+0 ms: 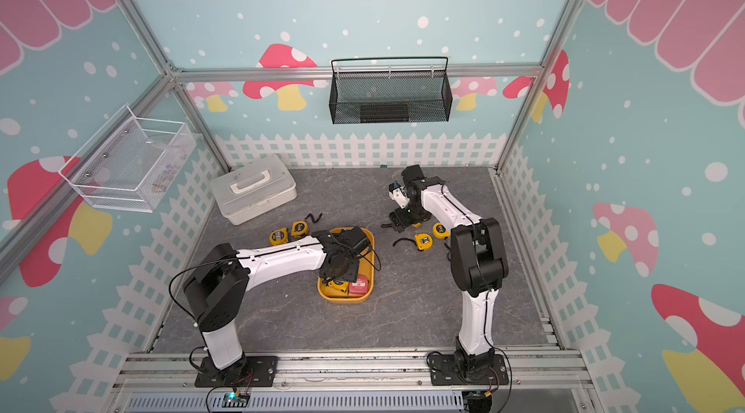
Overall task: Take the tape measure out of the storage box
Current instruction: Pick up the tape measure from the storage box.
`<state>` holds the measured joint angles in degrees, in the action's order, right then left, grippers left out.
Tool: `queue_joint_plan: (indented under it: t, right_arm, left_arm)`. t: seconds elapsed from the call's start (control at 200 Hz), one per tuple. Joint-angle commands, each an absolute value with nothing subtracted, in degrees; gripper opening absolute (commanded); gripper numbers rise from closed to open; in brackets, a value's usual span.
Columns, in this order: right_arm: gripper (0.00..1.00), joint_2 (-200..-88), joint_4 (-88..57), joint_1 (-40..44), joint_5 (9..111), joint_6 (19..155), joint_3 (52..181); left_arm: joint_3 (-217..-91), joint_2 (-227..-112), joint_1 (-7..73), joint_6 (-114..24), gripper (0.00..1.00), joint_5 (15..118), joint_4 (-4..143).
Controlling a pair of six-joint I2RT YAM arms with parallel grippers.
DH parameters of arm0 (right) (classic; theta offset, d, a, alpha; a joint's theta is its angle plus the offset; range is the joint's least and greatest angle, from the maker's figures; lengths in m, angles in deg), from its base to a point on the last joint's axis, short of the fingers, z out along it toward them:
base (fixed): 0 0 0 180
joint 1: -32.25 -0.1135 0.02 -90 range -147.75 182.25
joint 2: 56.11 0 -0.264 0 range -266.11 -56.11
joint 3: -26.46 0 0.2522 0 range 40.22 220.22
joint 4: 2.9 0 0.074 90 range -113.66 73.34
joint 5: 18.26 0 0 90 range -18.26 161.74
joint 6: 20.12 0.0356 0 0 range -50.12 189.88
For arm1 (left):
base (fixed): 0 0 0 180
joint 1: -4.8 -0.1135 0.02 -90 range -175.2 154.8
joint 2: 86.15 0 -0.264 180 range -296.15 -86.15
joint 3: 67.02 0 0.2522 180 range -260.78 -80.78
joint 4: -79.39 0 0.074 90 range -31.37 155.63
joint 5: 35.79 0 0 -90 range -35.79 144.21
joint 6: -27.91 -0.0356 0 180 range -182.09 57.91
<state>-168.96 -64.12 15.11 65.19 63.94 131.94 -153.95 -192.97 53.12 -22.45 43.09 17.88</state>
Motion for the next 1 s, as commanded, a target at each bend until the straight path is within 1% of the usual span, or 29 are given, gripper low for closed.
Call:
queue_joint_plan:
  t: [0.0,0.16,0.35,0.485,0.991]
  right_arm:
    - [0.86,-169.1,-64.3,15.3,64.8,63.6,130.8]
    - [0.86,-168.5,-64.3,15.3,65.0,63.4,130.2]
    - [0.86,-168.4,-64.2,15.3,65.0,63.4,130.0]
    - [0.86,-168.5,-64.1,15.3,64.7,63.5,130.0]
    - [0.86,-168.6,-64.1,15.3,64.9,63.4,129.8]
  left_arm:
    - [-155.3,-194.8,52.4,-24.1,0.68,41.1,17.7]
    - [-155.7,-193.0,52.3,-24.6,0.68,40.7,17.6]
    - [-153.9,-188.9,52.8,-24.0,0.76,40.5,17.3]
    - [-153.4,-188.2,53.3,-23.4,0.78,41.2,16.3]
    - [-151.3,-190.1,53.6,-21.1,0.78,44.6,15.2]
